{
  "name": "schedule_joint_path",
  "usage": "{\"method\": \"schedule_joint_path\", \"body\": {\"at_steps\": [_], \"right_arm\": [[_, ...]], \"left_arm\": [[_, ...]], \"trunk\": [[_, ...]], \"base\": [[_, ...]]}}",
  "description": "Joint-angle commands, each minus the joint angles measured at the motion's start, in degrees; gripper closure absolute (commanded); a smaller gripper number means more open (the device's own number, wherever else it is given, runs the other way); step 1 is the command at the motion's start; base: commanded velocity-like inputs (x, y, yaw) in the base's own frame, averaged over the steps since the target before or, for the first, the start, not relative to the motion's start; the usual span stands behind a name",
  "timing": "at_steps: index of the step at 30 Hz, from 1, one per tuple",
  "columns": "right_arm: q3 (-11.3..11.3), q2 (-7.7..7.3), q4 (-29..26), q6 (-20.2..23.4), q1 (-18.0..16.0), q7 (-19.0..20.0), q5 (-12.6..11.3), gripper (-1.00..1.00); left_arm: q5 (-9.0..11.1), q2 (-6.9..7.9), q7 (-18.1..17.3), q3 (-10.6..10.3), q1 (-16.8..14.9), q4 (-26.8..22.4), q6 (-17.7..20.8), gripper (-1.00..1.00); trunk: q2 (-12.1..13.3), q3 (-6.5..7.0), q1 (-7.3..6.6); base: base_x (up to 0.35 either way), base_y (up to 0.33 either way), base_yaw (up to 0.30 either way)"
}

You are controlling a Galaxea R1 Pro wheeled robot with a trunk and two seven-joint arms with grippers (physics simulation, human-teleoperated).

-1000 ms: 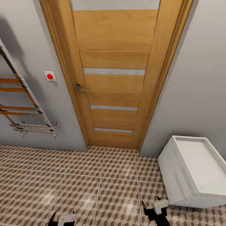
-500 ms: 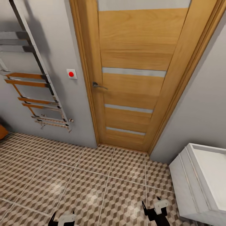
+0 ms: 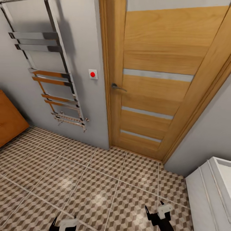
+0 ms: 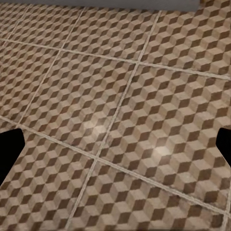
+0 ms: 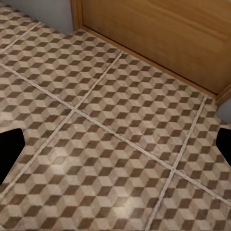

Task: Take the four mousetraps from the cabinet in the bathroom and place them on the bathroom floor. Make sure all four end up on the same floor surface, and ensure that at least two of them are either under or directly next to the same bathroom sink.

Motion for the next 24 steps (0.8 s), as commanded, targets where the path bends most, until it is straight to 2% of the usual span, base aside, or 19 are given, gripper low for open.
{"method": "schedule_joint_path", "body": {"at_steps": [1, 24], "right_arm": [[0.51, -0.01, 0.01, -0.13, -0.02, -0.37, -0.15, -1.0], [0.51, -0.01, 0.01, -0.13, -0.02, -0.37, -0.15, -1.0]], "left_arm": [[0.15, 0.04, 0.56, -0.48, -0.04, -0.21, 0.0, -1.0], [0.15, 0.04, 0.56, -0.48, -0.03, -0.2, 0.0, -1.0]], "trunk": [[-0.09, -0.09, 0.03], [-0.09, -0.09, 0.03]], "base": [[0.0, 0.0, 0.288], [0.0, 0.0, 0.288]]}}
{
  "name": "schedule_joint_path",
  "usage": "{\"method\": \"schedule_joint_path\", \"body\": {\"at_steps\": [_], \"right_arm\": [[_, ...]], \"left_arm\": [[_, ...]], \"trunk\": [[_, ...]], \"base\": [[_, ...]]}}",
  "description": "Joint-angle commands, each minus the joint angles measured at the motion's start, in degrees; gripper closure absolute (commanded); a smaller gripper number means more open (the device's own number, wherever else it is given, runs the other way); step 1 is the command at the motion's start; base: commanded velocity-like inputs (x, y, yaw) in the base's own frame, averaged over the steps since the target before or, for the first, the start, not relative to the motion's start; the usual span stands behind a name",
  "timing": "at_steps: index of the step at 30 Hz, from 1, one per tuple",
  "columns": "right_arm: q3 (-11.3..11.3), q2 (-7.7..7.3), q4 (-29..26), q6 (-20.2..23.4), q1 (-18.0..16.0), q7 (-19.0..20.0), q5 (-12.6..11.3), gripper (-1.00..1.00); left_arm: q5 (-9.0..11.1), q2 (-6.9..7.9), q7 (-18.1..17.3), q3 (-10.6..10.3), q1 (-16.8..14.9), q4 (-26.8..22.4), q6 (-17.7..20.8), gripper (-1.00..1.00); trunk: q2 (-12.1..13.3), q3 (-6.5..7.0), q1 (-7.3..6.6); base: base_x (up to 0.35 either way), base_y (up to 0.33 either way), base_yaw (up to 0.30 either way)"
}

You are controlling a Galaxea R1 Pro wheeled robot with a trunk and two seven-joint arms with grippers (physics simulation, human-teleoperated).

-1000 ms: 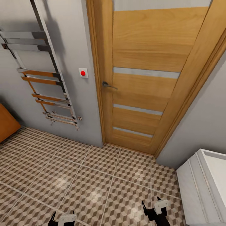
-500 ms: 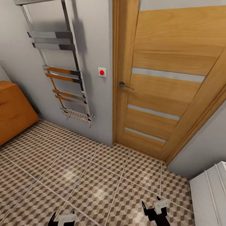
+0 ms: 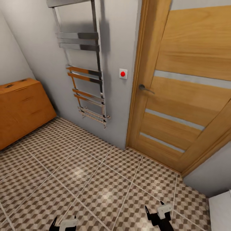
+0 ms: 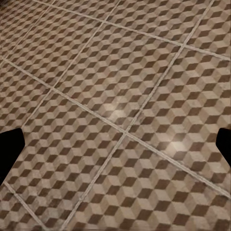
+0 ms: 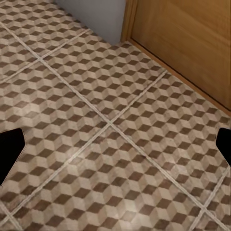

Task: Take the four mousetraps from the cabinet in the bathroom and place them on the bathroom floor. Make sure all four end up on the same floor surface, and ensure that at least two of them are either under or directly next to the same bathroom sink.

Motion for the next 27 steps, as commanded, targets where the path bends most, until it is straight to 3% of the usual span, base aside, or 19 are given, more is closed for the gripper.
{"method": "schedule_joint_path", "body": {"at_steps": [1, 27], "right_arm": [[0.51, -0.01, 0.01, -0.13, -0.02, -0.37, -0.15, -1.0], [0.51, 0.43, 0.01, -0.13, -0.02, -0.37, -0.15, -1.0]], "left_arm": [[0.15, 0.06, 0.56, -0.48, -0.05, -0.19, 0.0, -1.0], [0.15, 0.0, 0.56, -0.5, -0.04, -0.23, 0.0, -1.0]], "trunk": [[-0.09, -0.09, 0.03], [-0.09, -0.09, 0.03]], "base": [[0.0, 0.0, 0.288], [0.0, 0.0, 0.288]]}}
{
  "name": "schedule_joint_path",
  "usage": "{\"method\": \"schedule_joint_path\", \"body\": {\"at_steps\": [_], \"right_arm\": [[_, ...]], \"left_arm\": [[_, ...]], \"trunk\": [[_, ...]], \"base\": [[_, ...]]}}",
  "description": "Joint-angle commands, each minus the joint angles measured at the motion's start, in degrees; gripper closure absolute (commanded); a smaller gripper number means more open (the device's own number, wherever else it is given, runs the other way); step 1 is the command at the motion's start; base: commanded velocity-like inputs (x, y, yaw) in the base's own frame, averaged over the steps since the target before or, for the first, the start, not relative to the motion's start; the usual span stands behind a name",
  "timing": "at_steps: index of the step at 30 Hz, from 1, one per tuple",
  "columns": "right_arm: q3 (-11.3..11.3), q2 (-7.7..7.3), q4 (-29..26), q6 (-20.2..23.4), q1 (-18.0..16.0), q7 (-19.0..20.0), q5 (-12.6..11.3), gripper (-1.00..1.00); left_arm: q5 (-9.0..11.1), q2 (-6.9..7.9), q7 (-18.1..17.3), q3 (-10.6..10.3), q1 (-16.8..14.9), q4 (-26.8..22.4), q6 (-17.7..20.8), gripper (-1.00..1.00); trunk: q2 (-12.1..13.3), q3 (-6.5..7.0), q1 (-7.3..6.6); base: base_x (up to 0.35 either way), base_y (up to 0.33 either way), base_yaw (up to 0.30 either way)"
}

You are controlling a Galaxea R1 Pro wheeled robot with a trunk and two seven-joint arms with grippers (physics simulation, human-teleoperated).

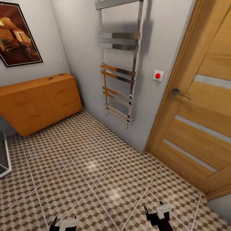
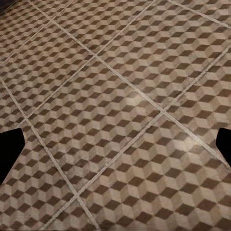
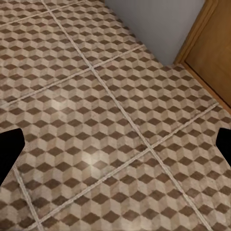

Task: Take the four mousetraps from the cabinet in the bathroom and place them on the bathroom floor. Make sure all four end up on the same floor surface, and ensure that at least two of them are either under or directly next to the same bathroom sink.

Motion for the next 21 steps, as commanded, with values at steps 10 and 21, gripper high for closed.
{"method": "schedule_joint_path", "body": {"at_steps": [10, 21], "right_arm": [[0.5, 0.0, 0.01, -0.13, -0.02, -0.37, -0.15, -1.0], [0.51, 0.0, 0.01, -0.13, -0.02, -0.37, -0.15, -1.0]], "left_arm": [[0.15, 0.05, 0.56, -0.48, -0.06, -0.2, 0.0, -1.0], [0.15, 0.05, 0.56, -0.46, -0.06, -0.2, 0.0, -1.0]], "trunk": [[-0.09, -0.09, 0.03], [-0.09, -0.09, 0.03]], "base": [[0.0, 0.0, 0.288], [0.0, 0.0, 0.288]]}}
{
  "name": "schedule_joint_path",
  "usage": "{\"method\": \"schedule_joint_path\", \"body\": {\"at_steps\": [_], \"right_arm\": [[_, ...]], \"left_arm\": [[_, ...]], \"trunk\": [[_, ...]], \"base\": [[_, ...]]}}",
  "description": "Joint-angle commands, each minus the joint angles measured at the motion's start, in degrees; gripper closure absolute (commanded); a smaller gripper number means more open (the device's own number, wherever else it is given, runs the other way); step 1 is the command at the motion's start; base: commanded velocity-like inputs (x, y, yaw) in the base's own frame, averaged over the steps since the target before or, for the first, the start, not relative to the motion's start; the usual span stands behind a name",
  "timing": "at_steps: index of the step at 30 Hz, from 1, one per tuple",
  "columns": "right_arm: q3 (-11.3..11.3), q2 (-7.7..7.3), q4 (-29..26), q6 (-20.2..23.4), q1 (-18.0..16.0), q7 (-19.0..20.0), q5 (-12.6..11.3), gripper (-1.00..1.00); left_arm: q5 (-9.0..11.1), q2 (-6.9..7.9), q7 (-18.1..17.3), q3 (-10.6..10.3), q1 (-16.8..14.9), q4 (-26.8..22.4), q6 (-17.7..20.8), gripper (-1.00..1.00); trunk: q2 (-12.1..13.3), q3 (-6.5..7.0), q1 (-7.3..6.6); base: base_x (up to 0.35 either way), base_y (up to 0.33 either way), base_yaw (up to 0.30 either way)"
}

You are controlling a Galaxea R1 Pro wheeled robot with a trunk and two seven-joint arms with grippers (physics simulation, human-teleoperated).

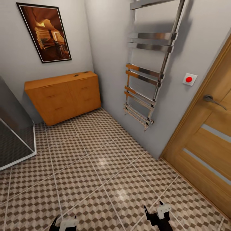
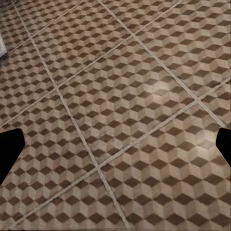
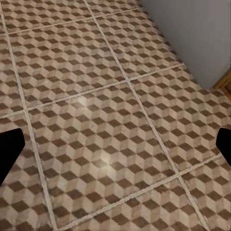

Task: Take the four mousetraps from the cabinet in the bathroom and place them on the bathroom floor. Make sure all four end up on the same floor surface, and ensure that at least two of them are either under or directly next to the same bathroom sink.

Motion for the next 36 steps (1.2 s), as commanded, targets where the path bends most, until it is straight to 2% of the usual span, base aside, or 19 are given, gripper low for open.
{"method": "schedule_joint_path", "body": {"at_steps": [1, 20, 36], "right_arm": [[0.51, -0.01, 0.01, -0.13, -0.02, -0.37, -0.15, -1.0], [0.48, -0.05, 0.01, -0.13, -0.02, -0.35, -0.15, -1.0], [0.49, -0.06, 0.01, -0.13, -0.02, -0.29, -0.15, -1.0]], "left_arm": [[0.15, 0.06, 0.56, -0.48, -0.03, -0.2, -0.01, -1.0], [0.15, 0.05, 0.56, -0.5, -0.05, -0.2, -0.01, -1.0], [0.15, 0.05, 0.56, -0.54, -0.02, -0.2, -0.01, -1.0]], "trunk": [[-0.09, -0.09, 0.03], [-0.09, -0.09, 0.03], [-0.09, -0.09, 0.03]], "base": [[0.0, 0.0, 0.288], [0.034, 0.0, 0.278], [0.273, 0.0, 0.036]]}}
